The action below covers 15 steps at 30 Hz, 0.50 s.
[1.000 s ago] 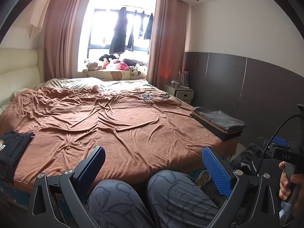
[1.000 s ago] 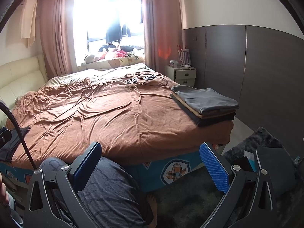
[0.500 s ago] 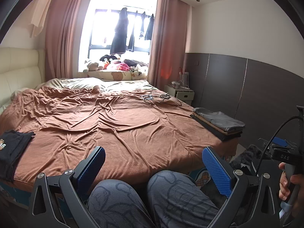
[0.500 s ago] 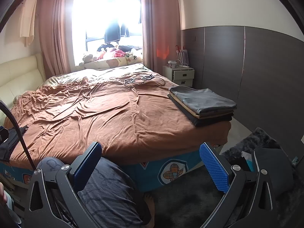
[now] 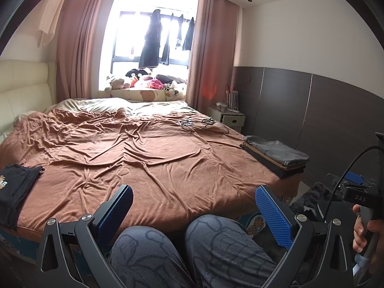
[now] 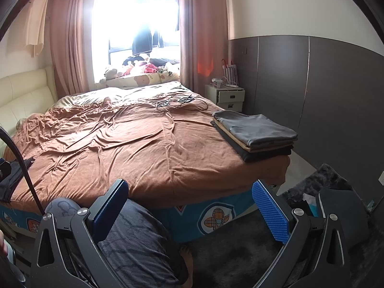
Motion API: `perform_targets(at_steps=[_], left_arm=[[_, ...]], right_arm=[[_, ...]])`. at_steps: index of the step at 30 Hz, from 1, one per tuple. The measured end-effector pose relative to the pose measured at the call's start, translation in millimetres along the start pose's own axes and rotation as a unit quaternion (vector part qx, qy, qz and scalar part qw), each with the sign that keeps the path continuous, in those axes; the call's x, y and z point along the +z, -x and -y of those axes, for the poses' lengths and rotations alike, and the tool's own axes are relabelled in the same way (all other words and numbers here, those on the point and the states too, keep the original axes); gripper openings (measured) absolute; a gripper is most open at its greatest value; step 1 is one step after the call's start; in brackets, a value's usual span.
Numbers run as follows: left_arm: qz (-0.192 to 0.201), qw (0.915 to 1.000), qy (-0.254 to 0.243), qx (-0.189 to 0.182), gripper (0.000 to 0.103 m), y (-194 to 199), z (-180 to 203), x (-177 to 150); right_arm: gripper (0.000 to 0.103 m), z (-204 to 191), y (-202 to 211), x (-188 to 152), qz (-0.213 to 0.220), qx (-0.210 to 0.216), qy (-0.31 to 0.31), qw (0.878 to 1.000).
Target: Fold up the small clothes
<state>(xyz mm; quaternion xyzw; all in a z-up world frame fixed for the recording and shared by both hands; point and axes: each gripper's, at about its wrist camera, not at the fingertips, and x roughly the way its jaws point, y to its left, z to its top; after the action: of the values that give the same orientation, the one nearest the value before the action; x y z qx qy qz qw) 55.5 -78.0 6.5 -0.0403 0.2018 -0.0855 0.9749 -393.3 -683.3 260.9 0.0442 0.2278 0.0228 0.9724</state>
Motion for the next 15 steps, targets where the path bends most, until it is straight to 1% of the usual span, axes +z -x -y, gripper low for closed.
perform_targets(at_steps=[8,15], left_arm=[[0.003,1.0,0.002,0.003,0.103,2.1,2.1,1.5],[0.007,1.0,0.003,0.003,0.103,6.7,4.2,1.5]], right_arm=[[0.103,4.8,-2.3,-0.2,-0.002,0.002,0.008,1.0],[0.103,8.9,2.6,1.4,0.008,0.002,0.01,1.0]])
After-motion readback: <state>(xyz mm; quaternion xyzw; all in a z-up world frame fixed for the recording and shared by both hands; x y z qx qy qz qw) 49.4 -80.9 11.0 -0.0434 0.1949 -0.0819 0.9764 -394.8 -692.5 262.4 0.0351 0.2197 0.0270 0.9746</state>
